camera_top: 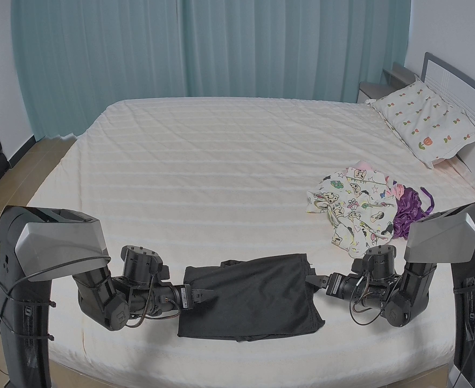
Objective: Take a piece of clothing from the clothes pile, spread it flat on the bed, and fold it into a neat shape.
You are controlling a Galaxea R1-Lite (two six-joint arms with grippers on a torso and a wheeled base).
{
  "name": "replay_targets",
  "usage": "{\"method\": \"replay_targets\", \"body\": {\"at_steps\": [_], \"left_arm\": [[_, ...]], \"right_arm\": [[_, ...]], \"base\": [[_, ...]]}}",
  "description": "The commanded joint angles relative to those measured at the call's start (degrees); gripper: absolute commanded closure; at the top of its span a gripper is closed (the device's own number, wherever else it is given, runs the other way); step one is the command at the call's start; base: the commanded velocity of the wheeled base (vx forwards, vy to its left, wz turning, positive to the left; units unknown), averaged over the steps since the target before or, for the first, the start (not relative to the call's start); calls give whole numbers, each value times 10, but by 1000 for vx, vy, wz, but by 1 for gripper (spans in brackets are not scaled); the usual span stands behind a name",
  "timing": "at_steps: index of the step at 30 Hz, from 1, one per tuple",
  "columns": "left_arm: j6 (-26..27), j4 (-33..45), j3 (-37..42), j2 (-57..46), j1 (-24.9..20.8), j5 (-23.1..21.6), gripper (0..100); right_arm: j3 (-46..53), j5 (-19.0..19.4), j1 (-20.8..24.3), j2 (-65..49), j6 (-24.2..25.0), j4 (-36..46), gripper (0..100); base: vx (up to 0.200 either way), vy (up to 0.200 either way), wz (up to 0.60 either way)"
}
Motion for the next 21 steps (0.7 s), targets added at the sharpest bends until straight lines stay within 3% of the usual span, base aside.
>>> {"method": "replay_targets", "body": {"at_steps": [1,21], "left_arm": [[0,1,-2,3,-2,-1,0],[8,2,-33,33,-25,-7,0]], "right_arm": [[-1,0,1,1,0,0,0],[-3,1,1,1,0,0,0]], "base": [[0,0,0],[0,0,0]]}}
